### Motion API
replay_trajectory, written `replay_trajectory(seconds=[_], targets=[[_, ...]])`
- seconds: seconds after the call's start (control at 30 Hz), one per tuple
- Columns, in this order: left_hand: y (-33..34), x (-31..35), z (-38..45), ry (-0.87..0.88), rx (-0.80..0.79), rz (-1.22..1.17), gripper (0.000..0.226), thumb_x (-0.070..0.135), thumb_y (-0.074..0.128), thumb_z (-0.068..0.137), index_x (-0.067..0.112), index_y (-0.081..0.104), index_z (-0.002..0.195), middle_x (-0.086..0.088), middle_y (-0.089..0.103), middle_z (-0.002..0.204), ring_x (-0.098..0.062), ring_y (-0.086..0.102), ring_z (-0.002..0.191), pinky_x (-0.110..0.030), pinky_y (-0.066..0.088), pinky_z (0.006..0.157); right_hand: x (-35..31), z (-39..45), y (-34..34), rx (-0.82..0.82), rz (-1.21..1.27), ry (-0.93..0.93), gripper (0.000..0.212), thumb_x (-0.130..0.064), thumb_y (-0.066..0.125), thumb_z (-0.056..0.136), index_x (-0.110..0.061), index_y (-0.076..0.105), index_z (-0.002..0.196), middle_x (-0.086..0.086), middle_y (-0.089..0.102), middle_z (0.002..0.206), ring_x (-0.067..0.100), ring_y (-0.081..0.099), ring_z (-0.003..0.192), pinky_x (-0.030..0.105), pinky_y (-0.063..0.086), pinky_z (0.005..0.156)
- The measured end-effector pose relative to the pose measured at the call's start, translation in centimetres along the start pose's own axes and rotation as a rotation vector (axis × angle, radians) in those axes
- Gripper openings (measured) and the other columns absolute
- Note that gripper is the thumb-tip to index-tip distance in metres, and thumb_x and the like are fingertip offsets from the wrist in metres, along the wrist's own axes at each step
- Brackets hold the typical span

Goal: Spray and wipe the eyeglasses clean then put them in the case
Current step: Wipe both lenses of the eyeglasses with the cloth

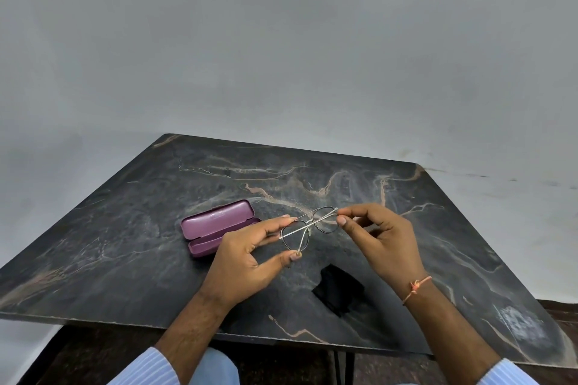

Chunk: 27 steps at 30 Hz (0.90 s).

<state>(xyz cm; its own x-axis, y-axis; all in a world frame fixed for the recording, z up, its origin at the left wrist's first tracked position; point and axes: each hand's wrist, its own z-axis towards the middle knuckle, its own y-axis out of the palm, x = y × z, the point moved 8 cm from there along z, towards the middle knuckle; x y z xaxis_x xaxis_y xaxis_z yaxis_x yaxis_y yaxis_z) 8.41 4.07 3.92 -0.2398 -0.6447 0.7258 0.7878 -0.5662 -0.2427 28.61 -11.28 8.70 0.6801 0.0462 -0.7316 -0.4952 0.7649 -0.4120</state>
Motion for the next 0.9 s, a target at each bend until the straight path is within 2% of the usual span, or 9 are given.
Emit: replay_trajectory(seconds=[0.1,0.27,0.43,0.53,0.7,0.77,0.83,0.9], targets=[[0.0,0.0,0.0,0.009,0.004,0.007,0.06,0.023,0.094,0.084,0.013,0.074,0.139,0.008,0.077,0.138,-0.005,0.072,0.129,-0.023,0.06,0.105,0.3,0.2,0.4,0.005,-0.052,-0.03,0.009,-0.024,0.083,0.089,-0.027,0.083,0.097,-0.015,0.075,0.095,0.017,0.067,0.078,0.016,0.052,0.064],[0.0,0.0,0.1,0.024,-0.007,0.0,0.06,0.02,0.094,0.084,0.012,0.073,0.14,0.007,0.075,0.141,-0.006,0.07,0.134,-0.024,0.059,0.107,1.0,0.4,1.2,0.003,-0.079,-0.027,0.008,-0.028,0.082,0.09,-0.033,0.081,0.097,-0.016,0.074,0.096,0.017,0.067,0.08,0.025,0.056,0.068],[-0.1,-0.2,0.1,0.024,0.005,0.014,0.061,0.019,0.097,0.082,0.014,0.074,0.138,0.008,0.075,0.142,-0.009,0.069,0.136,-0.035,0.059,0.112,1.6,0.3,1.5,0.009,-0.088,0.006,0.007,-0.03,0.08,0.091,-0.033,0.08,0.098,-0.02,0.074,0.098,0.013,0.069,0.083,0.026,0.059,0.07],[-0.1,-0.1,0.0,0.048,0.02,0.057,0.06,0.019,0.099,0.079,0.013,0.076,0.135,0.007,0.076,0.14,-0.008,0.07,0.135,-0.037,0.059,0.113,2.1,0.0,1.8,0.0,-0.088,0.04,0.013,-0.031,0.079,0.093,-0.036,0.079,0.105,-0.024,0.073,0.103,0.009,0.07,0.089,0.024,0.06,0.07],[-0.4,-0.1,0.0,0.063,0.041,0.12,0.061,0.02,0.1,0.078,0.011,0.077,0.133,0.008,0.076,0.14,-0.006,0.07,0.133,-0.033,0.058,0.113,2.6,-1.5,1.1,-0.003,-0.147,0.058,0.036,-0.028,0.08,0.094,-0.032,0.071,0.129,-0.021,0.073,0.11,0.002,0.07,0.098,0.019,0.058,0.078],[-0.2,0.2,0.0,0.099,0.04,0.174,0.059,0.021,0.1,0.078,0.01,0.077,0.132,0.008,0.075,0.14,-0.005,0.07,0.133,-0.031,0.057,0.114,2.4,-2.8,0.8,-0.039,-0.222,0.045,0.036,-0.037,0.077,0.094,-0.034,0.069,0.129,-0.025,0.071,0.111,0.004,0.068,0.092,0.019,0.055,0.08],[-0.1,0.6,0.1,0.157,0.041,0.244,0.057,0.022,0.1,0.078,0.009,0.079,0.129,0.008,0.075,0.139,-0.005,0.07,0.133,-0.031,0.057,0.114,2.3,-4.5,0.9,-0.116,-0.314,0.032,0.035,-0.054,0.07,0.091,-0.037,0.068,0.122,-0.026,0.069,0.106,0.004,0.065,0.089,0.02,0.053,0.077],[0.2,1.0,0.2,0.224,0.02,0.327,0.054,0.025,0.1,0.079,0.01,0.08,0.126,0.007,0.075,0.139,-0.006,0.07,0.134,-0.032,0.057,0.114,2.2,-6.1,1.2,-0.217,-0.39,-0.004,0.042,-0.069,0.064,0.088,-0.039,0.069,0.117,-0.027,0.063,0.106,-0.001,0.062,0.094,0.021,0.052,0.079]])
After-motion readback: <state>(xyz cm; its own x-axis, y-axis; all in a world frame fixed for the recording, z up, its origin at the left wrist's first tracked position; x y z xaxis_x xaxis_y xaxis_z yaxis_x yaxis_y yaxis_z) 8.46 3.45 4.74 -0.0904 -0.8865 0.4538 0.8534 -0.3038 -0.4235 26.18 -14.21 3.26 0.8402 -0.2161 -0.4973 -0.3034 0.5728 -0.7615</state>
